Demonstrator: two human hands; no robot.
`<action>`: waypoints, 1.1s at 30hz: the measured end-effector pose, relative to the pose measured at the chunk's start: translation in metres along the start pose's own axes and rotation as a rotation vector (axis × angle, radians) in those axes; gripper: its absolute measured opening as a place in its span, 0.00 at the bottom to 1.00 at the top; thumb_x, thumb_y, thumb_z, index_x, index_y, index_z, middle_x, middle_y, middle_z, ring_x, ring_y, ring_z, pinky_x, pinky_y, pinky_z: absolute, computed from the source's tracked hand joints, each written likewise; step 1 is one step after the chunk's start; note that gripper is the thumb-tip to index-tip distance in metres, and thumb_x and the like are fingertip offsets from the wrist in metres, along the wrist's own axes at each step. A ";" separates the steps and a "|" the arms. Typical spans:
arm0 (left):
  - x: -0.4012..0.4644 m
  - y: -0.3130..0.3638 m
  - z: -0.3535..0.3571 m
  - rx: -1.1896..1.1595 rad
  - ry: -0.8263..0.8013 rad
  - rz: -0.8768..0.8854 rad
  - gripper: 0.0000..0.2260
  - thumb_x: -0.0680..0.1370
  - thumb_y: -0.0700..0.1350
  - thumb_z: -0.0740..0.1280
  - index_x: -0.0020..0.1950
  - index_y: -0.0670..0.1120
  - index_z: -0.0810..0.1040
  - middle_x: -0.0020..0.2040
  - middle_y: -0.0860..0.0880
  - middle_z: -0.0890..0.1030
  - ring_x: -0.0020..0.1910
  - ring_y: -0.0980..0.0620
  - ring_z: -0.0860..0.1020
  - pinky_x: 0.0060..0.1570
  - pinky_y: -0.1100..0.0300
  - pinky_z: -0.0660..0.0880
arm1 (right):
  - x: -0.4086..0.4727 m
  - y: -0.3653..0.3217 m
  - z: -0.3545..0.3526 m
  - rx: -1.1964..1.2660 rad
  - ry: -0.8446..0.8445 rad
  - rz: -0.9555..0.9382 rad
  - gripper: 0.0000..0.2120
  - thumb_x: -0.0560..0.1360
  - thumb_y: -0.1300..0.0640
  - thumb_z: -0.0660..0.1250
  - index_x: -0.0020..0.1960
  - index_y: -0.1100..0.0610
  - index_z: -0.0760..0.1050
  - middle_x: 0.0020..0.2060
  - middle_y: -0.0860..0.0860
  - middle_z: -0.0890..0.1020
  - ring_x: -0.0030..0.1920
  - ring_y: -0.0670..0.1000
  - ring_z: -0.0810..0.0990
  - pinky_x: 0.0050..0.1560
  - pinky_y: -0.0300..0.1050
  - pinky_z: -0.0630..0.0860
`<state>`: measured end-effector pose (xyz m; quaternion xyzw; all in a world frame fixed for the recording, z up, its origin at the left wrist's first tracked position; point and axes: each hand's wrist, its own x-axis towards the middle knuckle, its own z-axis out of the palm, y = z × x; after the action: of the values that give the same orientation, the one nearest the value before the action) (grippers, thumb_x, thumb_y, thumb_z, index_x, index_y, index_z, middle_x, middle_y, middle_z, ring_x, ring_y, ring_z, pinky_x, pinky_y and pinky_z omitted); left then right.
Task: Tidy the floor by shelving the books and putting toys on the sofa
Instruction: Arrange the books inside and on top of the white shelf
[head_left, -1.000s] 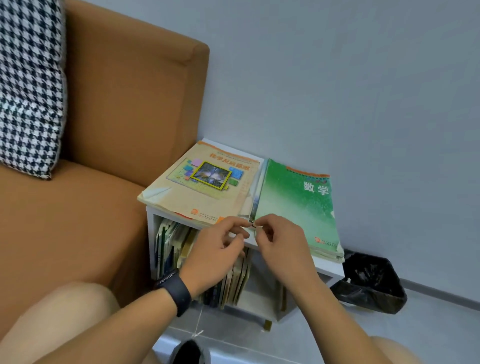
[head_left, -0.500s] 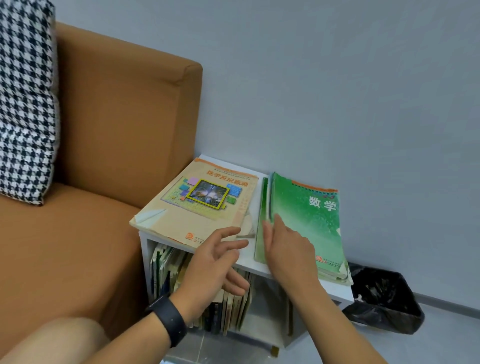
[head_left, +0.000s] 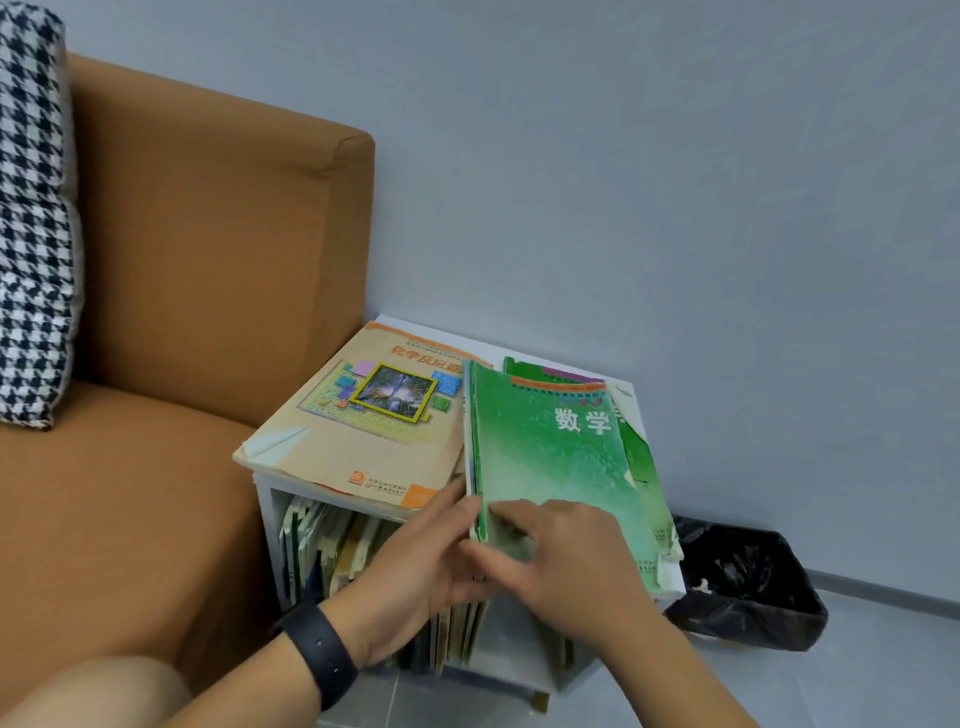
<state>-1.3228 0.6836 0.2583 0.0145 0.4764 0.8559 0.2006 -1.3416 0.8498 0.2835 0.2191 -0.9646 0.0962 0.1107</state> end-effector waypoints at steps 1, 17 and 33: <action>0.001 -0.001 0.000 0.041 0.042 0.008 0.14 0.83 0.49 0.60 0.68 0.54 0.75 0.61 0.44 0.83 0.55 0.43 0.83 0.58 0.41 0.79 | 0.002 0.002 -0.004 0.075 -0.050 0.041 0.32 0.70 0.22 0.55 0.56 0.42 0.82 0.42 0.43 0.86 0.42 0.44 0.83 0.44 0.46 0.79; 0.050 0.009 0.064 1.532 0.394 0.080 0.08 0.83 0.41 0.56 0.60 0.44 0.70 0.58 0.45 0.75 0.60 0.43 0.74 0.57 0.55 0.65 | 0.016 0.128 -0.005 0.432 -0.095 0.949 0.16 0.73 0.48 0.70 0.55 0.56 0.75 0.53 0.54 0.82 0.51 0.56 0.81 0.51 0.47 0.78; 0.098 0.034 0.061 0.603 0.272 -0.346 0.14 0.77 0.39 0.70 0.61 0.36 0.78 0.51 0.39 0.86 0.48 0.41 0.85 0.48 0.50 0.83 | 0.011 0.146 -0.019 0.584 -0.239 0.943 0.17 0.72 0.45 0.74 0.52 0.56 0.76 0.48 0.52 0.81 0.46 0.53 0.81 0.46 0.43 0.76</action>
<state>-1.4109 0.7515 0.3033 -0.1216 0.7248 0.6246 0.2641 -1.4124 0.9790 0.2845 -0.2047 -0.8971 0.3728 -0.1195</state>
